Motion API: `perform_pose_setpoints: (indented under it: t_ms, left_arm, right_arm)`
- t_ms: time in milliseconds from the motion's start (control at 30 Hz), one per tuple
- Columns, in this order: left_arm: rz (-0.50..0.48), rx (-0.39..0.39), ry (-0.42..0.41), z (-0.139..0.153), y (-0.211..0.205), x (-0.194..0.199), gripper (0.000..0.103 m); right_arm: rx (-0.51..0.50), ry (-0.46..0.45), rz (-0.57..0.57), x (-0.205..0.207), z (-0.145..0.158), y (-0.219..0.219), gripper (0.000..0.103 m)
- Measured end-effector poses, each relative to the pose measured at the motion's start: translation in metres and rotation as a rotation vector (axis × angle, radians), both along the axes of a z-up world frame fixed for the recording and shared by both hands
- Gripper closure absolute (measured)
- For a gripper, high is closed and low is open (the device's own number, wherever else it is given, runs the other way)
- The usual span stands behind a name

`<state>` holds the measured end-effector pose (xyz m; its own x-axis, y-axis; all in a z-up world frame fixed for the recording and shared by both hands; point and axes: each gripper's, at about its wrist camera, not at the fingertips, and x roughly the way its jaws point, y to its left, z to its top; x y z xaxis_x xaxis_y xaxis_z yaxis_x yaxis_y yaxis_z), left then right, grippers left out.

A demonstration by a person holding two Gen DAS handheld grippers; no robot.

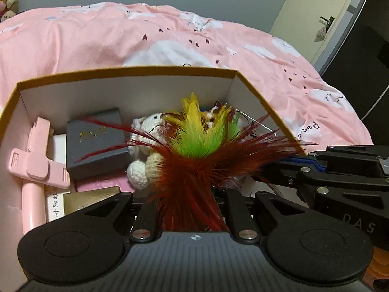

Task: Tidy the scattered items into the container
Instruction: 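Lower the feather toy and tube into the box beside the sailor plush and open both tools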

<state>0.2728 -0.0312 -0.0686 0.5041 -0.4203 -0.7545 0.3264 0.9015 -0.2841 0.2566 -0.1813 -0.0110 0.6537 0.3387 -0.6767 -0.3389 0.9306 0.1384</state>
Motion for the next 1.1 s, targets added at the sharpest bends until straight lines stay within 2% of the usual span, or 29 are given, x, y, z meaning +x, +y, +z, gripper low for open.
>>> perform_pose_setpoints:
  t_ms: [167, 367, 567, 667, 867, 1100]
  left_arm:
    - [-0.012, 0.035, 0.003, 0.001, -0.005, -0.001, 0.085]
    - [-0.028, 0.059, 0.049, 0.000, -0.008, -0.001, 0.070]
    - [-0.022, 0.047, 0.045, 0.007, -0.001, -0.006, 0.053]
    - [-0.018, 0.029, 0.024, 0.016, 0.005, -0.011, 0.048]
    - [0.015, 0.035, -0.048, 0.040, 0.016, -0.027, 0.046]
    - [0.076, 0.100, -0.182, 0.069, 0.026, -0.055, 0.043]
  right_arm:
    - [-0.002, 0.011, -0.004, 0.002, -0.004, -0.002, 0.094]
    - [-0.030, 0.018, 0.003, -0.001, -0.008, 0.002, 0.094]
    - [-0.049, 0.029, 0.008, -0.004, -0.011, 0.002, 0.094]
    - [-0.050, 0.034, 0.006, -0.005, -0.010, 0.001, 0.093]
    - [-0.062, 0.045, 0.005, -0.010, -0.009, 0.003, 0.093]
    - [-0.049, 0.028, -0.009, -0.023, 0.002, 0.003, 0.092]
